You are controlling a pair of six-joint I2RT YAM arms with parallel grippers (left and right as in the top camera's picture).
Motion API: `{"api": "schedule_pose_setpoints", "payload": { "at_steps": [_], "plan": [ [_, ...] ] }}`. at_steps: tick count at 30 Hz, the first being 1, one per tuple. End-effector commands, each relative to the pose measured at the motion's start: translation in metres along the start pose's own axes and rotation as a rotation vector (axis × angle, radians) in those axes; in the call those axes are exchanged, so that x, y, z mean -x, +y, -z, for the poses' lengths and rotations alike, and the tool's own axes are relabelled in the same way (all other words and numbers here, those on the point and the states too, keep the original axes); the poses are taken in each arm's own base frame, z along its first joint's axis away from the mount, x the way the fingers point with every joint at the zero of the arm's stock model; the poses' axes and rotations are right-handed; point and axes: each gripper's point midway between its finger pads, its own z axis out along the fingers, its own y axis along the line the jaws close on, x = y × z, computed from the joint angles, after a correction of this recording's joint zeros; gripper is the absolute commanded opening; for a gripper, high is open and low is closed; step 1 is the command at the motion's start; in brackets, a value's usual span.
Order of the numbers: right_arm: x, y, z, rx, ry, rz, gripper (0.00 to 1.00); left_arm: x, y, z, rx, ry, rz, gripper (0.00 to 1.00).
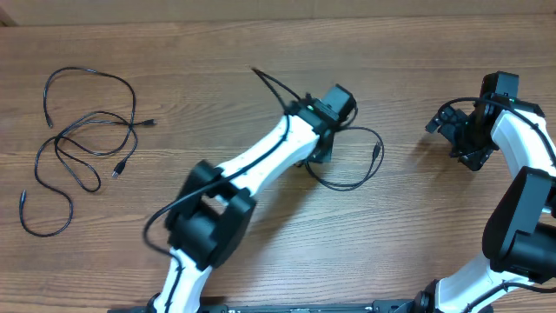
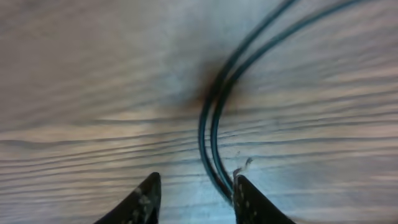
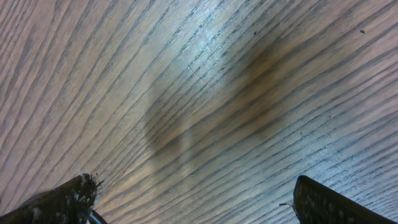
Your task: Untangle cables
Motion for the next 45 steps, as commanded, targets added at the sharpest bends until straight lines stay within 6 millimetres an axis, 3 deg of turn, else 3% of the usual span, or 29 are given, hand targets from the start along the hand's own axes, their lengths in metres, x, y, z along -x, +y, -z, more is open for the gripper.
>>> {"api": "schedule_pose_setpoints", "payload": {
  "at_steps": [1, 3, 8, 12, 19, 21, 28, 29, 35, 38, 42, 45],
  "plan": [
    [0.001, -0.002, 0.000, -0.006, -0.004, -0.008, 1.00, -0.012, 0.001, -0.027, 0.054, 0.048, -0.033, 0.40],
    [0.001, -0.002, 0.000, -0.005, -0.004, -0.008, 1.00, -0.014, 0.004, -0.030, 0.063, 0.063, -0.031, 0.39],
    [0.001, -0.002, 0.000, -0.006, -0.004, -0.008, 1.00, -0.015, 0.023, -0.031, 0.117, 0.081, -0.051, 0.09],
    [0.001, -0.002, 0.000, -0.005, -0.004, -0.008, 1.00, -0.016, 0.059, -0.029, 0.226, 0.111, -0.038, 0.06],
    [0.001, -0.002, 0.000, -0.005, -0.004, -0.008, 1.00, -0.034, 0.126, -0.027, 0.294, 0.289, 0.064, 0.11],
    [0.001, -0.002, 0.000, -0.005, -0.004, -0.008, 1.00, -0.041, 0.133, -0.027, 0.244, 0.352, 0.115, 0.04],
    [0.001, -0.002, 0.000, -0.006, -0.004, -0.008, 1.00, -0.041, 0.092, -0.028, -0.205, 0.467, 0.179, 0.04],
    [0.001, -0.002, 0.000, -0.006, -0.004, -0.008, 1.00, -0.038, 0.084, -0.027, -0.250, 0.464, 0.187, 0.08],
    [0.001, -0.002, 0.000, -0.005, -0.004, -0.008, 1.00, -0.027, 0.051, -0.020, -0.425, 0.447, 0.195, 0.04],
    [0.001, -0.002, 0.000, -0.005, -0.004, -0.008, 1.00, -0.030, 0.042, -0.019, -0.406, 0.454, 0.223, 0.04],
    [0.001, -0.002, 0.000, -0.006, -0.004, -0.008, 1.00, -0.040, 0.044, -0.025, -0.233, 0.447, 0.278, 0.04],
    [0.001, -0.002, 0.000, -0.006, -0.004, -0.008, 1.00, -0.047, 0.045, -0.026, -0.118, 0.428, 0.299, 0.17]
  ]
}}
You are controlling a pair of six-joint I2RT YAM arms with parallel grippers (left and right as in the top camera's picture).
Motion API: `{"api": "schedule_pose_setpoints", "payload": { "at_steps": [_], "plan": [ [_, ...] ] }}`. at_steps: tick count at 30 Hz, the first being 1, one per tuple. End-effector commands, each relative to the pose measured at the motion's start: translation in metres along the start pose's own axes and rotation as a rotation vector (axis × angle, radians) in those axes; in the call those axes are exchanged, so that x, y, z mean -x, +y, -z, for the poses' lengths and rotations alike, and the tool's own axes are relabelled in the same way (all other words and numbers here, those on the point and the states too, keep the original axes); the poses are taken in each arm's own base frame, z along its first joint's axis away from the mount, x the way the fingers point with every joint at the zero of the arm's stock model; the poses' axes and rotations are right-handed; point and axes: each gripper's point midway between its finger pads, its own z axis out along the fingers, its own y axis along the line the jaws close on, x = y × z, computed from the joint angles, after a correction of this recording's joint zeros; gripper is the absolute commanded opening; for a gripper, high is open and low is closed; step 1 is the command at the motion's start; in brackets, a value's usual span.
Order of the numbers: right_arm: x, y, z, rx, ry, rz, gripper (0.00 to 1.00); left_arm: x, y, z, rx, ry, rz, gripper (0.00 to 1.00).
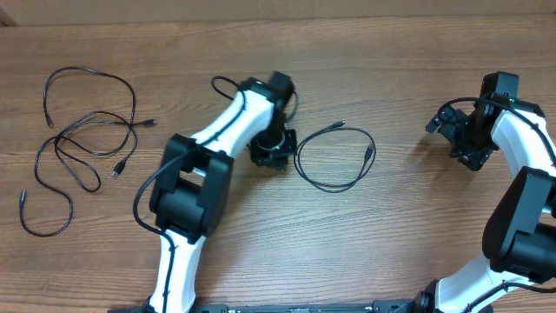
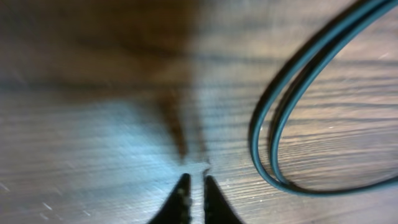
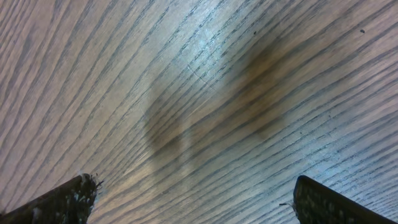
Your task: Untangle cables
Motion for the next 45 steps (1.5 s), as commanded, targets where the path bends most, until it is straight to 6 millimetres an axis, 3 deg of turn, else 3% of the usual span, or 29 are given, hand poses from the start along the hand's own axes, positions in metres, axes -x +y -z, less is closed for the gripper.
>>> {"api": "schedule_pose_setpoints", "payload": {
  "at_steps": [1, 3, 6, 10, 14, 25, 32, 34, 38, 41, 45],
  "plan": [
    [0.001, -0.002, 0.000, -0.005, -0.005, -0.007, 1.00, -0.005, 0.007, -0.007, 0.141, -0.050, 0.107, 0.26],
    [0.001, -0.002, 0.000, -0.004, -0.005, -0.007, 1.00, -0.008, 0.005, -0.008, 0.157, -0.052, 0.121, 0.28],
    [0.001, -0.002, 0.000, -0.005, -0.005, -0.007, 1.00, -0.011, 0.005, -0.005, 0.165, -0.045, 0.134, 0.14],
    [0.001, -0.002, 0.000, -0.004, -0.005, -0.007, 1.00, -0.011, 0.010, 0.015, 0.223, -0.066, 0.194, 0.13],
    [0.001, -0.002, 0.000, -0.004, -0.005, -0.007, 1.00, -0.010, -0.001, 0.022, 0.213, -0.090, 0.203, 0.23],
    [0.001, -0.002, 0.000, -0.005, -0.005, -0.007, 1.00, -0.013, -0.032, 0.000, 0.201, -0.147, 0.232, 0.48],
    [0.001, -0.002, 0.000, -0.005, -0.005, -0.007, 1.00, -0.018, -0.036, -0.031, 0.241, -0.126, 0.238, 0.51],
    [0.001, -0.002, 0.000, -0.005, -0.005, -0.007, 1.00, -0.018, -0.033, -0.040, 0.256, -0.114, 0.239, 0.47],
    [0.001, -0.002, 0.000, -0.005, -0.005, -0.007, 1.00, -0.019, -0.023, -0.050, 0.293, -0.089, 0.250, 0.30],
    [0.001, -0.002, 0.000, -0.005, -0.005, -0.007, 1.00, -0.013, -0.011, -0.047, 0.330, -0.103, 0.252, 0.15],
    [0.001, -0.002, 0.000, -0.005, -0.005, -0.007, 1.00, 0.004, 0.011, -0.038, 0.399, -0.141, 0.161, 0.07]
  ]
}}
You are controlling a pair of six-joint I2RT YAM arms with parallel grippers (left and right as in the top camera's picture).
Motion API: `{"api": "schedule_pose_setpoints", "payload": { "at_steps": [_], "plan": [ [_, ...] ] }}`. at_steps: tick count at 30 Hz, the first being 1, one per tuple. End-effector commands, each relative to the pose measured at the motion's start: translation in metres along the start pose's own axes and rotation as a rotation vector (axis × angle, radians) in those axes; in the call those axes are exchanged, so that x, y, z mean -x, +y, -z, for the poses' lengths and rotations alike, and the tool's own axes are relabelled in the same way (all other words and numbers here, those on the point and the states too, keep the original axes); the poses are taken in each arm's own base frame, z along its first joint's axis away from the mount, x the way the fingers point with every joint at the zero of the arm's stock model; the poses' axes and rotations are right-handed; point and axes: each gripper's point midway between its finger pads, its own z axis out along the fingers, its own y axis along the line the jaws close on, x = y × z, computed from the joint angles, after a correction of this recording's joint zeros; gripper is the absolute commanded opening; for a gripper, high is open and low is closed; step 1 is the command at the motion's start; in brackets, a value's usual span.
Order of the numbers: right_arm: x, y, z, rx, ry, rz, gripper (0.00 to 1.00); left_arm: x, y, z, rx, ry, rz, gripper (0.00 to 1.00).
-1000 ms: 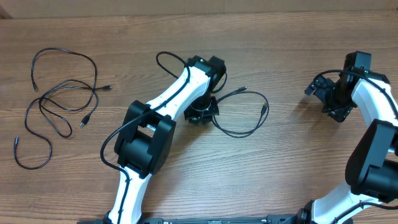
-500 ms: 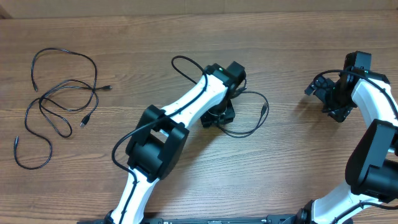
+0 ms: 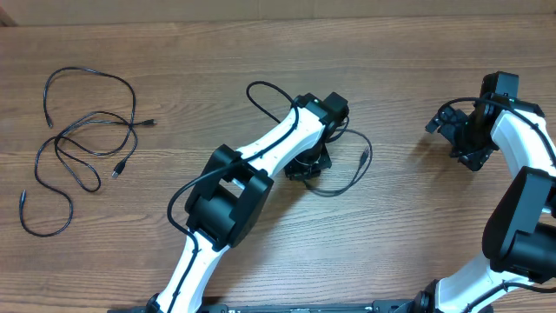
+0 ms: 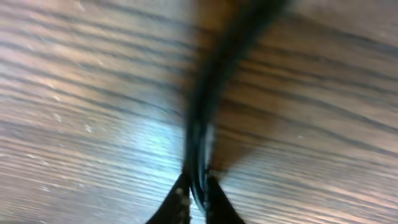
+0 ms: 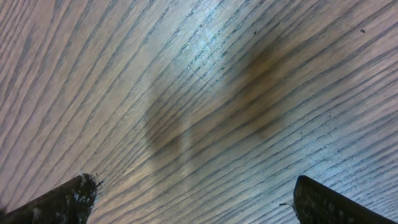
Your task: Untangle cables
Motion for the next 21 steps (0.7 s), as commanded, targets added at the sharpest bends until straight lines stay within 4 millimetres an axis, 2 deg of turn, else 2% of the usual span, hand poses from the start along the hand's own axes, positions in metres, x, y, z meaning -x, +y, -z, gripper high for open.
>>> {"api": "schedule_pose_setpoints", "payload": {
  "at_steps": [1, 3, 9, 12, 15, 16, 19, 21],
  "plan": [
    [0.001, -0.002, 0.000, -0.005, -0.005, -0.007, 1.00, 0.032, 0.042, -0.028, 0.176, -0.050, -0.077, 0.07],
    [0.001, -0.002, 0.000, -0.005, -0.005, -0.007, 1.00, 0.041, 0.058, -0.027, 0.219, -0.056, -0.099, 0.07],
    [0.001, -0.002, 0.000, -0.005, -0.005, -0.007, 1.00, 0.057, 0.096, -0.023, 0.269, 0.000, -0.128, 0.16],
    [0.001, -0.002, 0.000, -0.005, -0.005, -0.007, 1.00, 0.064, 0.105, -0.024, 0.263, 0.011, -0.130, 0.25],
    [0.001, -0.002, 0.000, -0.005, -0.005, -0.007, 1.00, 0.067, 0.102, -0.026, 0.211, 0.036, -0.167, 0.33],
    [0.001, -0.002, 0.000, -0.005, -0.005, -0.007, 1.00, 0.066, 0.100, -0.026, 0.186, 0.048, -0.195, 0.33],
    [0.001, -0.002, 0.000, -0.005, -0.005, -0.007, 1.00, 0.065, 0.089, -0.023, 0.089, 0.090, -0.294, 0.20],
    [0.001, -0.002, 0.000, -0.005, -0.005, -0.007, 1.00, 0.067, 0.087, -0.012, 0.051, 0.108, -0.304, 0.17]
  ]
}}
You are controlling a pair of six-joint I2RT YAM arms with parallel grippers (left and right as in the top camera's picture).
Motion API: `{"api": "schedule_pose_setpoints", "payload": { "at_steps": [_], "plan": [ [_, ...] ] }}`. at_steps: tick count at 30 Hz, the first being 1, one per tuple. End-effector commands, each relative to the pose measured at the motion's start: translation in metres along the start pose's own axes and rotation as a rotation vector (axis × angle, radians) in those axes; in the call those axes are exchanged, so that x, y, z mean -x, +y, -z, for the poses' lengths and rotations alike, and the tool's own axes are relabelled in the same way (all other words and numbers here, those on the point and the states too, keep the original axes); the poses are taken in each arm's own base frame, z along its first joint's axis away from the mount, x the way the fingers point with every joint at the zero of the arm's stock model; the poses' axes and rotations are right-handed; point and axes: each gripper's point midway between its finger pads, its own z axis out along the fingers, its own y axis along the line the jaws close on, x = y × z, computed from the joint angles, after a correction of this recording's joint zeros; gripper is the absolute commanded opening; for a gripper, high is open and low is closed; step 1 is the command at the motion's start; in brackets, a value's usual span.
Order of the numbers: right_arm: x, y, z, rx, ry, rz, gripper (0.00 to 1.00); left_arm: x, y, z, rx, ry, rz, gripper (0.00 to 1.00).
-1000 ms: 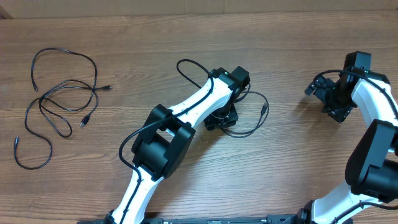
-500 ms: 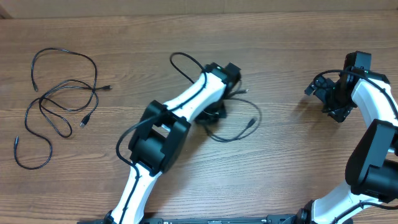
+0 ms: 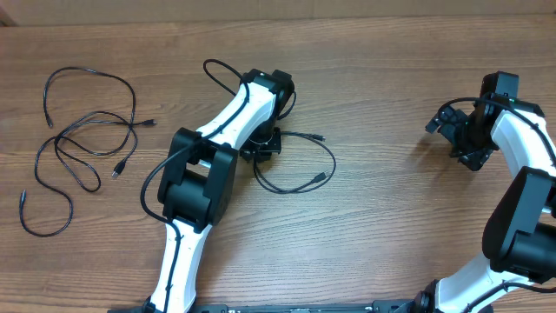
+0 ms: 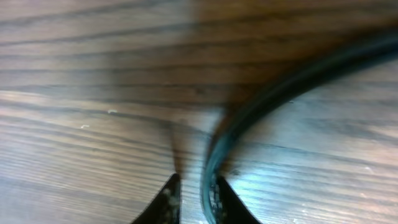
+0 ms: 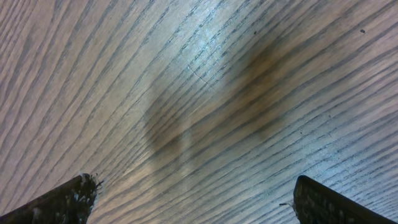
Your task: Untangle cables
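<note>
A single black cable (image 3: pixel 334 156) lies in a loop at the table's middle. My left gripper (image 3: pixel 261 146) is at the loop's left edge, low over the wood. The left wrist view shows the cable (image 4: pixel 261 99) curving down between the fingers of the left gripper (image 4: pixel 196 202), against the right one. A small gap shows on the cable's other side, so the jaws stand slightly open. A tangle of black cables (image 3: pixel 87 143) lies at the far left. My right gripper (image 3: pixel 460 135) rests at the far right, and in its wrist view the right gripper (image 5: pixel 193 205) is wide open over bare wood.
The wooden table (image 3: pixel 391 235) carries only the cables and both arms. The left arm (image 3: pixel 204 187) stretches from the front edge up to the middle. The table's far edge runs along the top of the overhead view.
My left gripper has moved left and a little farther back, and the cable loop has come left with it. Its jaws, then pinched on the cable, now stand slightly apart. The right arm is unchanged.
First my left gripper was open at the loop, right of centre. Then it was shut on nothing, left of the loop. Later it was shut on the cable at the loop's lower left. Now the loop lies farther left, with the jaws parted around the cable.
</note>
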Motion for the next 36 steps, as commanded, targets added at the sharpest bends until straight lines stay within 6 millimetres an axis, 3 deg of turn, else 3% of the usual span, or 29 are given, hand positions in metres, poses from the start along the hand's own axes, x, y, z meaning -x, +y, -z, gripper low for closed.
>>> {"api": "schedule_pose_setpoints", "payload": {
  "at_steps": [1, 10, 14, 17, 22, 24, 28, 34, 36],
  "plan": [
    [0.001, -0.002, 0.000, -0.005, -0.004, -0.007, 1.00, 0.001, -0.010, -0.007, -0.094, 0.076, -0.099, 0.16],
    [0.001, -0.002, 0.000, -0.005, -0.004, -0.007, 1.00, 0.004, -0.023, 0.047, -0.163, -0.009, -0.136, 0.14],
    [0.001, -0.002, 0.000, -0.005, -0.004, -0.007, 1.00, -0.004, -0.036, 0.054, -0.171, -0.027, -0.220, 0.17],
    [0.001, -0.002, 0.000, -0.005, -0.004, -0.007, 1.00, -0.014, -0.053, 0.054, -0.181, -0.030, -0.356, 0.22],
    [0.001, -0.002, 0.000, -0.005, -0.005, -0.007, 1.00, -0.036, -0.076, 0.053, -0.160, -0.029, -0.561, 0.39],
    [0.001, -0.002, 0.000, -0.005, -0.004, -0.007, 1.00, -0.044, -0.082, 0.051, -0.151, -0.022, -0.639, 0.41],
    [0.001, -0.002, 0.000, -0.005, -0.004, -0.007, 1.00, -0.062, -0.091, 0.041, -0.131, 0.005, -0.776, 0.54],
    [0.001, -0.002, 0.000, -0.005, -0.004, -0.007, 1.00, -0.071, -0.093, 0.014, -0.121, 0.027, -0.846, 0.54],
    [0.001, -0.002, 0.000, -0.005, -0.004, -0.007, 1.00, -0.069, -0.094, 0.005, -0.123, 0.021, -0.839, 0.47]
  ]
}}
